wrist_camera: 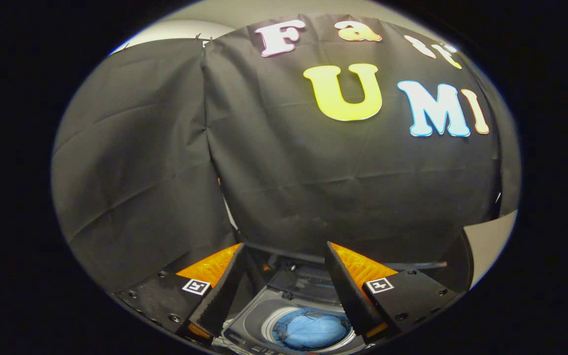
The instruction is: Put the clothes into the washing machine and then close the washing machine lid.
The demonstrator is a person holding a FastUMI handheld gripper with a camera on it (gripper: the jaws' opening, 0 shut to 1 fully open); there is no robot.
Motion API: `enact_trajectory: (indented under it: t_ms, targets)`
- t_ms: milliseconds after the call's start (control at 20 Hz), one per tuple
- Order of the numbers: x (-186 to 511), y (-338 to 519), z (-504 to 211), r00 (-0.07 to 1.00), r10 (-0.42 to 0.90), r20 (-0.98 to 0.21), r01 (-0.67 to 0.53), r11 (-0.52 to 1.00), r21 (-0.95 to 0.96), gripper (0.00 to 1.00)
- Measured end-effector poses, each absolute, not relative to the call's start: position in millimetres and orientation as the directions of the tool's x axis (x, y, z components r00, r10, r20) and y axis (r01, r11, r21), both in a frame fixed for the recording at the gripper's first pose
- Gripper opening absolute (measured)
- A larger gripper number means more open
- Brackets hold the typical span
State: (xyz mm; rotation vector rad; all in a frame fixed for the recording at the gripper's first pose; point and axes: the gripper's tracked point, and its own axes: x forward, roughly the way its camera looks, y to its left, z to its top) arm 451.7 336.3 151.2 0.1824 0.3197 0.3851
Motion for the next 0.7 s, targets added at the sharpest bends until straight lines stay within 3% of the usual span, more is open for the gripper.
enact_trajectory:
  t_ms: [700]
  targets:
    - [569,256,58,0.828,0.182,-0.53,-0.037,0.961,0.273,0.98]
